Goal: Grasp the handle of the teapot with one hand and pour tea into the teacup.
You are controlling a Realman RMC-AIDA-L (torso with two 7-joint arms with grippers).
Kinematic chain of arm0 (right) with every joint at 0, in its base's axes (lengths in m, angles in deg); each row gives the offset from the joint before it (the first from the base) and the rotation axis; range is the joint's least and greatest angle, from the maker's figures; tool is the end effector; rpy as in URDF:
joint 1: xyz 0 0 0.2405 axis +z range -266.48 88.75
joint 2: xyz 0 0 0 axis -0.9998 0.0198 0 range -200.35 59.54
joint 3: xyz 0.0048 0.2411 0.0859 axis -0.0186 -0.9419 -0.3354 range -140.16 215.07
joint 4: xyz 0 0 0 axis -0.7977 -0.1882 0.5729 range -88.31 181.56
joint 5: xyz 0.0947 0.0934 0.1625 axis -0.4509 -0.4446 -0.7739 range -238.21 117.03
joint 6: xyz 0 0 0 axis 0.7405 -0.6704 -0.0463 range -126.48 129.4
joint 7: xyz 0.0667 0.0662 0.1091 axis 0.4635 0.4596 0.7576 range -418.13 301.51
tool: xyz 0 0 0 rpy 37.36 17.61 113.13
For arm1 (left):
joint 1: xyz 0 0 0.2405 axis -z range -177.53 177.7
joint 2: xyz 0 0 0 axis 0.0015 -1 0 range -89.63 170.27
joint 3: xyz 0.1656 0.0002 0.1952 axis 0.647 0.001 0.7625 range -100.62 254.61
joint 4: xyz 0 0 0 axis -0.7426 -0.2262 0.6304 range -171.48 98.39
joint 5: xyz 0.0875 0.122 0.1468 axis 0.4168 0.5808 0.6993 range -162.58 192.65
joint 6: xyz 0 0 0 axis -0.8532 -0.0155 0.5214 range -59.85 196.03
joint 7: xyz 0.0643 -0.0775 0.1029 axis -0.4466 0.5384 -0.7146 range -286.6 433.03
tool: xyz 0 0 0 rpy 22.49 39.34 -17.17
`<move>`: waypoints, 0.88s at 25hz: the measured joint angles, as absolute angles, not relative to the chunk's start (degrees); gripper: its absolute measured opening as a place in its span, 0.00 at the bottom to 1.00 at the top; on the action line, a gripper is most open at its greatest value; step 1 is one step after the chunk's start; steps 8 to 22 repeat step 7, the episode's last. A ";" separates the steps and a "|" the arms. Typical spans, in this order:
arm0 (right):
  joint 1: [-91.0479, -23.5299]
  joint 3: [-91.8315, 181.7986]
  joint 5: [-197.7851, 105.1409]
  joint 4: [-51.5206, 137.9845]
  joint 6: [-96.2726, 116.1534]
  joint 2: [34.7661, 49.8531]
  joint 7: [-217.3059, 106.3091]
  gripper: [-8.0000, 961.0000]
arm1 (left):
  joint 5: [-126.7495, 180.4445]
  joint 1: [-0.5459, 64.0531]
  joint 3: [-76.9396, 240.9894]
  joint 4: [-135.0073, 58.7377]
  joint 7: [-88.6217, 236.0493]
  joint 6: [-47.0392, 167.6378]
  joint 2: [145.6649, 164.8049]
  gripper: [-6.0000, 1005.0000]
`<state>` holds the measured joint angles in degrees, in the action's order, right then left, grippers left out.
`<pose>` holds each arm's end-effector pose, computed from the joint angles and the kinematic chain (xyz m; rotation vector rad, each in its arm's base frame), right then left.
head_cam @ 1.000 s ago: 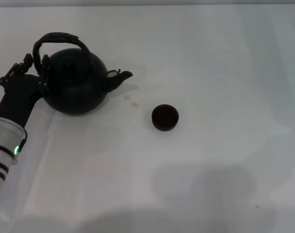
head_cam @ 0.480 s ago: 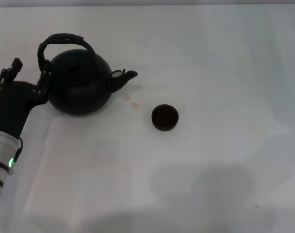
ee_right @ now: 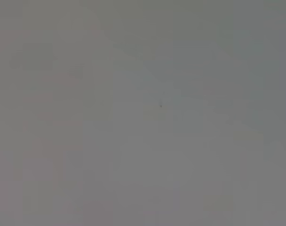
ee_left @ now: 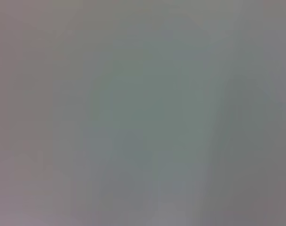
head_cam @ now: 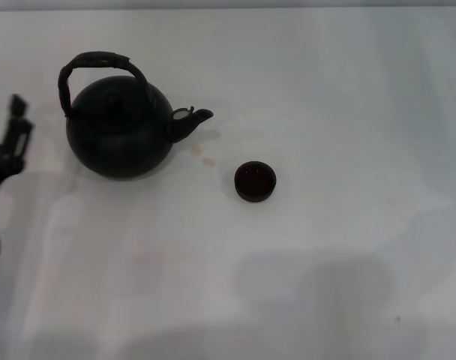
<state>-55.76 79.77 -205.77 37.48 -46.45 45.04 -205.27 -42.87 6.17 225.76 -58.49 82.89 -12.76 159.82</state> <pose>0.3589 0.3965 0.0599 -1.4124 0.8409 0.7033 -0.3293 0.2205 -0.0406 -1.5074 -0.6753 -0.9091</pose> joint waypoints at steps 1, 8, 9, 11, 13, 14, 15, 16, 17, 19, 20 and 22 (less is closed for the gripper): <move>-55.90 79.96 -205.68 37.48 -46.60 45.05 -205.28 0.89 | -45.32 5.15 225.62 -58.09 82.83 -14.70 159.74 0.70; -55.91 80.37 -205.29 37.48 -47.26 45.08 -205.42 0.89 | -53.93 5.07 225.63 -55.22 83.54 -15.01 159.63 0.70; -55.91 80.37 -205.29 37.48 -47.26 45.08 -205.42 0.89 | -53.93 5.07 225.63 -55.22 83.54 -15.01 159.63 0.70; -55.91 80.37 -205.29 37.48 -47.26 45.08 -205.42 0.89 | -53.93 5.07 225.63 -55.22 83.54 -15.01 159.63 0.70; -55.91 80.37 -205.29 37.48 -47.26 45.08 -205.42 0.89 | -53.93 5.07 225.63 -55.22 83.54 -15.01 159.63 0.70; -55.91 80.37 -205.29 37.48 -47.26 45.08 -205.42 0.89 | -53.93 5.07 225.63 -55.22 83.54 -15.01 159.63 0.70; -55.91 80.37 -205.29 37.48 -47.26 45.08 -205.42 0.89 | -53.93 5.07 225.63 -55.22 83.54 -15.01 159.63 0.70; -55.91 80.37 -205.29 37.48 -47.26 45.08 -205.42 0.89 | -53.93 5.07 225.63 -55.22 83.54 -15.01 159.63 0.70; -55.91 80.37 -205.29 37.48 -47.26 45.08 -205.42 0.89 | -53.93 5.07 225.63 -55.22 83.54 -15.01 159.63 0.70; -55.91 80.37 -205.29 37.48 -47.26 45.08 -205.42 0.89 | -53.93 5.07 225.63 -55.22 83.54 -15.01 159.63 0.70; -55.91 80.37 -205.29 37.48 -47.26 45.08 -205.42 0.89 | -53.93 5.07 225.63 -55.22 83.54 -15.01 159.63 0.70; -55.91 80.37 -205.29 37.48 -47.26 45.08 -205.42 0.89 | -53.93 5.07 225.63 -55.22 83.54 -15.01 159.63 0.70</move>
